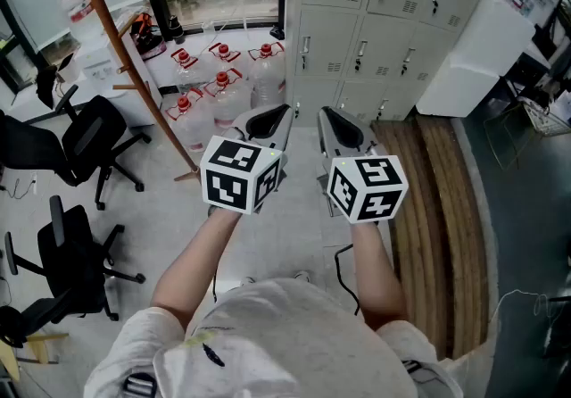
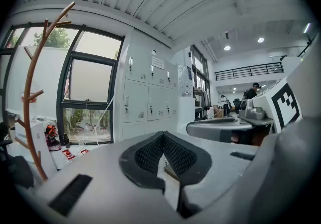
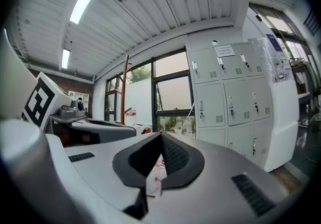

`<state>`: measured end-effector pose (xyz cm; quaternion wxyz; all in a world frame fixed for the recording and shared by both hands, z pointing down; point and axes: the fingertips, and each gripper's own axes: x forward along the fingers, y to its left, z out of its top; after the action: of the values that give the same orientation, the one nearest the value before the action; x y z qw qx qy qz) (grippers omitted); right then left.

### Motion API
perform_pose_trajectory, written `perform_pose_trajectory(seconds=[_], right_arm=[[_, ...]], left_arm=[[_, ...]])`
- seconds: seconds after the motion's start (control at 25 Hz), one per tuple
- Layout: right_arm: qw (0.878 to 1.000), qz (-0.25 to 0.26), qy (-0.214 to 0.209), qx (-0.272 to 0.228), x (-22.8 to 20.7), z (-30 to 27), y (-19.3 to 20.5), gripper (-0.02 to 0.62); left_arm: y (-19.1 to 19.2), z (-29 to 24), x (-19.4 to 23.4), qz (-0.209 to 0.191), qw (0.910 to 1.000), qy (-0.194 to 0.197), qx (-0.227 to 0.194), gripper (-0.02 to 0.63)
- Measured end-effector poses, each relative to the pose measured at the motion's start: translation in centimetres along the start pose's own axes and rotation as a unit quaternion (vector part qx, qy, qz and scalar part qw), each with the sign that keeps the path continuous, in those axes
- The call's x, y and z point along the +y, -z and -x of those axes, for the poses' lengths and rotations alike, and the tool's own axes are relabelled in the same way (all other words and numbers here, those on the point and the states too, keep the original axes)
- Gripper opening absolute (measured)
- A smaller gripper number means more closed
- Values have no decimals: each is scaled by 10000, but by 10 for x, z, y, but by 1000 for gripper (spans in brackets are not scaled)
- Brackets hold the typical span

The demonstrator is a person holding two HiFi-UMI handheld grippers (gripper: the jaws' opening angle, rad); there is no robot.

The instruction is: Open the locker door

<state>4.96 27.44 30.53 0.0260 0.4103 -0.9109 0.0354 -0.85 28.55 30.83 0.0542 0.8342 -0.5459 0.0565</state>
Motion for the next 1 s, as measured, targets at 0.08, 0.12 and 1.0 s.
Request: perform_pose_trajectory(seconds=[0.08,0.12,1.0], right_arm=[[10000,-37,-18,-21,-4,2,-1,3],[10000,-64,-33,-36,-6,2,-2,3],[9994,-109,-313,-42,-89,14,-2,4]], left_arm=[[0,-3,-3,3,10000,8,19,6],[0,-5,-5,2,10000,11,29,6],[-2,-77,-51,-46,9995,-207,216,6]])
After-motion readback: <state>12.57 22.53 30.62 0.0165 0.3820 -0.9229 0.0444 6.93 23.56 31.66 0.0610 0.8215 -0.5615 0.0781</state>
